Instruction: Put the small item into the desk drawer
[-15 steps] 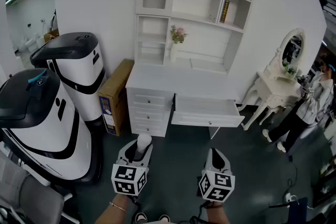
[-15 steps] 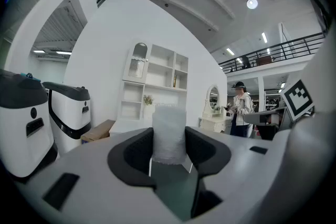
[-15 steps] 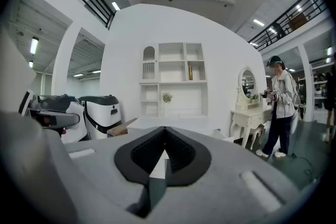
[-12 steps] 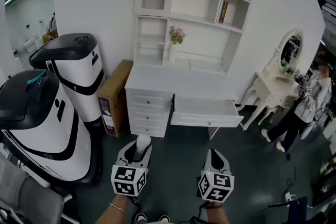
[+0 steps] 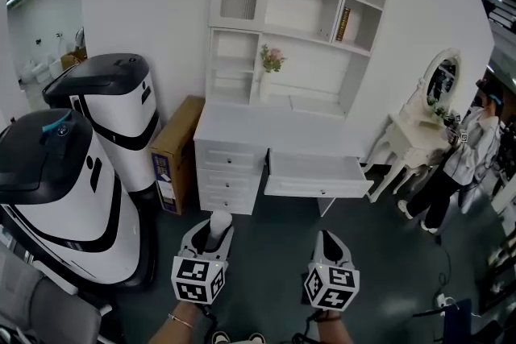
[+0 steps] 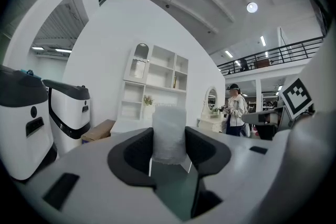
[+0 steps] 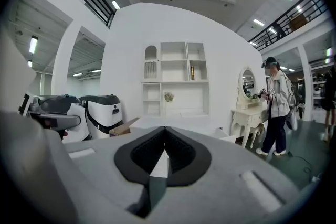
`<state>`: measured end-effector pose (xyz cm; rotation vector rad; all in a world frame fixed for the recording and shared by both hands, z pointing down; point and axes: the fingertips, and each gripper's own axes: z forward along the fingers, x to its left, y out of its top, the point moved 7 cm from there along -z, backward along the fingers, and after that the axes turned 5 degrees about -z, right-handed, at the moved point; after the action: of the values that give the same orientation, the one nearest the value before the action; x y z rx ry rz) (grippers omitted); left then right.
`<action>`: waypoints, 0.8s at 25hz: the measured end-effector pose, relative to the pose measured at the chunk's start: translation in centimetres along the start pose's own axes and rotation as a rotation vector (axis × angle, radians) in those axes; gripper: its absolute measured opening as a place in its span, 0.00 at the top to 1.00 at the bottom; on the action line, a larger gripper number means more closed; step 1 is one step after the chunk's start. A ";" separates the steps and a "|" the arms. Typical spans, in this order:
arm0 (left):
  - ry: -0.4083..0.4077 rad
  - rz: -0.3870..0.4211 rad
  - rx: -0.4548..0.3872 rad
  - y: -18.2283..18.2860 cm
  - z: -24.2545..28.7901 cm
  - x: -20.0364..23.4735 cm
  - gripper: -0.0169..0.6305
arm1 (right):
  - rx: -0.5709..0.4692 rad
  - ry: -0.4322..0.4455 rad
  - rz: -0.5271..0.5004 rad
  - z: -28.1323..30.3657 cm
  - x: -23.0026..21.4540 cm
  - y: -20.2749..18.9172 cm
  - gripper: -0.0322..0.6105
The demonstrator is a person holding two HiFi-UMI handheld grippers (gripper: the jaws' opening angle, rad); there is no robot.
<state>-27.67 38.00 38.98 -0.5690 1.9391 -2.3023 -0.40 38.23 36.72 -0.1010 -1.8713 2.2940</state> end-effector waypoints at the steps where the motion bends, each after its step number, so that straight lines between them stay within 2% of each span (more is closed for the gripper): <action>1: -0.007 0.003 -0.001 0.0 -0.1 0.4 0.70 | 0.000 -0.006 0.001 0.0 0.4 -0.1 0.94; 6: -0.027 -0.004 0.010 -0.4 -0.4 2.0 0.70 | 0.024 -0.023 0.006 -0.2 2.4 -1.1 0.94; 11: -0.047 -0.006 0.034 -0.6 1.1 2.7 0.70 | 0.058 -0.061 0.010 0.7 1.9 -1.6 0.94; 20: -0.070 0.005 0.055 -0.1 8.7 3.2 0.70 | 0.075 -0.083 0.039 7.6 -1.2 -1.2 0.94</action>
<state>-27.80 28.92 40.92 -0.6302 1.8382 -2.2925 -0.33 30.92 39.36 -0.0332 -1.8350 2.4266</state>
